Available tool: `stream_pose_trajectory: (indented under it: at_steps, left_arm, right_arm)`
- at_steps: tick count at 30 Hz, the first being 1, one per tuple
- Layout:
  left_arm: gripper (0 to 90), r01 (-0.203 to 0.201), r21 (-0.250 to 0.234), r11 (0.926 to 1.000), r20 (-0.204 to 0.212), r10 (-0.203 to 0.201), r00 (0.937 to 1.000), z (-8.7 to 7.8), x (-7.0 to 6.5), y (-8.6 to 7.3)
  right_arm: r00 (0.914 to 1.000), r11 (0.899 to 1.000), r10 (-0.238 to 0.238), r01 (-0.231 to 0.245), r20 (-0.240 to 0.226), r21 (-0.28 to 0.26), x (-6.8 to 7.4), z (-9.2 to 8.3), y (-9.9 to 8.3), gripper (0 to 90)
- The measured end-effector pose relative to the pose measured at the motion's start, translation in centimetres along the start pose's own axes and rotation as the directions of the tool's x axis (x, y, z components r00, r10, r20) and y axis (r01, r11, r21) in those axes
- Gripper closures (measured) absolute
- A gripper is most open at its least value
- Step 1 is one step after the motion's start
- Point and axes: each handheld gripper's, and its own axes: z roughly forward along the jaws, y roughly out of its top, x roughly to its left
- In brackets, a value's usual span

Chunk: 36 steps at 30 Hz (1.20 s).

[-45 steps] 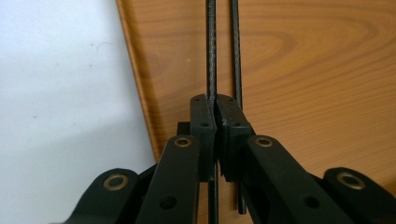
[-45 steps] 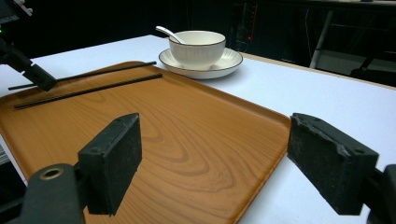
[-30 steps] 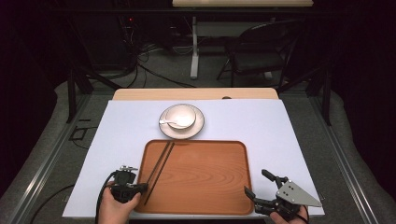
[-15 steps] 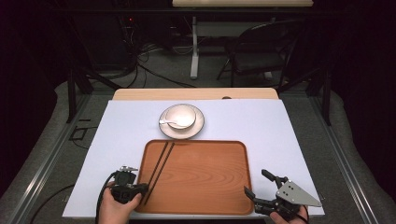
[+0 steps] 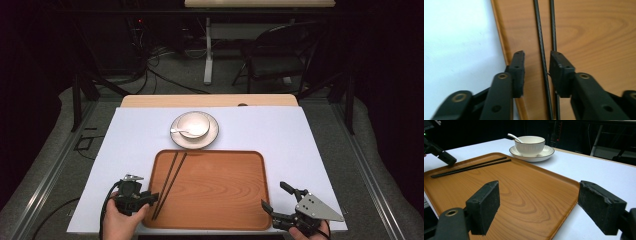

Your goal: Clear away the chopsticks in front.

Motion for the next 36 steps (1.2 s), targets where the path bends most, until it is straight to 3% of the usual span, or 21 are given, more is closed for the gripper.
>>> stream_pose_trajectory:
  at_steps: [2, 5, 8, 12, 18, 22, 26, 31, 36]
  left_arm:
    - [58.4, -0.022, -0.032, 0.9992, -0.032, 0.021, 0.9993, -0.2, 0.2, 0.1]
    - [54.6, -0.022, -0.084, 0.9962, -0.027, 0.019, 0.9995, -0.6, 0.6, 0.5]
    - [48.2, -0.061, -0.147, 0.9873, -0.054, 0.053, 0.9971, -1.0, 0.9, 0.7]
    - [41.1, -0.090, -0.236, 0.9675, -0.087, 0.071, 0.9937, -1.5, 1.6, 0.9]
    - [34.0, -0.120, -0.384, 0.9154, -0.149, 0.066, 0.9866, -2.1, 3.2, 0.4]
    - [30.0, -0.099, -0.441, 0.8917, -0.146, 0.038, 0.9886, -2.1, 4.1, -0.1]
    - [30.4, -0.097, -0.450, 0.8876, -0.162, 0.026, 0.9865, -1.9, 4.9, -0.6]
    - [31.5, -0.049, -0.464, 0.8843, -0.136, -0.017, 0.9906, -1.3, 5.9, -1.2]
    - [31.9, -0.036, -0.453, 0.8906, -0.142, -0.032, 0.9893, -0.6, 6.7, -1.5]
  right_arm:
    - [1.0000, 1.000, -0.002, 0.002, 0.000, 0.000, 0.0, 0.0, 0.0, 18.0]
    - [1.0000, 1.000, -0.002, 0.002, 0.000, 0.000, 0.0, 0.0, 0.0, 18.0]
    - [1.0000, 1.000, -0.003, 0.003, 0.000, 0.000, 0.0, 0.0, 0.0, 18.0]
    - [1.0000, 1.000, -0.002, 0.002, 0.000, 0.001, 0.0, 0.0, 0.0, 18.0]
    - [1.0000, 1.000, -0.001, 0.001, -0.001, 0.002, 0.0, 0.0, 0.0, 18.0]
    - [1.0000, 1.000, -0.001, 0.001, -0.002, 0.004, 0.0, 0.0, 0.0, 18.0]
    - [1.0000, 1.000, -0.005, 0.005, -0.002, 0.008, 0.0, 0.1, 0.0, 18.0]
    - [0.9999, 1.000, -0.010, 0.010, -0.006, 0.011, 0.1, 0.1, 0.0, 18.0]
    - [1.0000, 1.000, -0.005, 0.005, -0.007, 0.016, 0.0, 0.2, 0.0, 18.0]
